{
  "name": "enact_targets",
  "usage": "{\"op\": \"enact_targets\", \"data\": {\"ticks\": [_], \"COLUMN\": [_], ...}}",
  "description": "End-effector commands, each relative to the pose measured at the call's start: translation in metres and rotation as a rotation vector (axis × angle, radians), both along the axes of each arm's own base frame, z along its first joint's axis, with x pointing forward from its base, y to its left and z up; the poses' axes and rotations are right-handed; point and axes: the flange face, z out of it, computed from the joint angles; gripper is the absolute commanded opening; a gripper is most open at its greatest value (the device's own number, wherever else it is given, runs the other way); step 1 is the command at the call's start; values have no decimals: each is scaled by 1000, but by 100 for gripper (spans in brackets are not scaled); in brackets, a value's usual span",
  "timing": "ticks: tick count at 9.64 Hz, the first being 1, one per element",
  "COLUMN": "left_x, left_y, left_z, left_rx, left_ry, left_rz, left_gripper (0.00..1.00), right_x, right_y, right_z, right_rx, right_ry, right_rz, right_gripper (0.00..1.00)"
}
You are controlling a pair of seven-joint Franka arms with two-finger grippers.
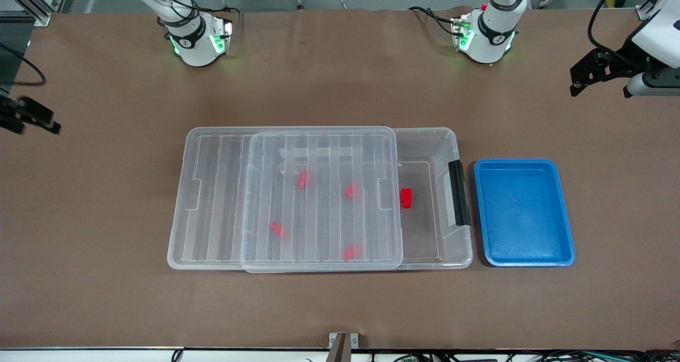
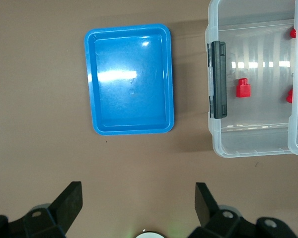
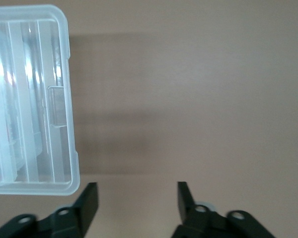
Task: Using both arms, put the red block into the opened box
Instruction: 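Reach the right gripper to the edge of the clear lid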
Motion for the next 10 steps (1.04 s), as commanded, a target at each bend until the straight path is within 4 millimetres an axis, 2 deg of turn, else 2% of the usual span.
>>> {"op": "enact_targets", "data": {"ticks": [1, 2, 3, 5, 7, 10], "left_x": [5, 5, 6, 6, 5, 8], "left_y": [0, -1, -1, -1, -2, -4], "left_z": [-16, -16, -15, -15, -15, -17], "left_rx": [-7, -12, -13, -11, -13, -13], "left_ry": [20, 18, 12, 12, 12, 15], "left_rz": [7, 8, 8, 8, 5, -11], "left_gripper": [100, 100, 100, 100, 100, 100], "right_x": [48, 60, 65, 62, 60, 58], "right_y": [18, 35, 45, 77, 100, 130], "right_z": [-96, -130, -160, -200, -211, -216], "right_rx": [38, 37, 48, 66, 77, 145], "right_ry": [36, 52, 58, 49, 51, 58], "right_rz": [110, 136, 147, 188, 217, 219], "right_gripper": [5, 0, 0, 0, 0, 0]}}
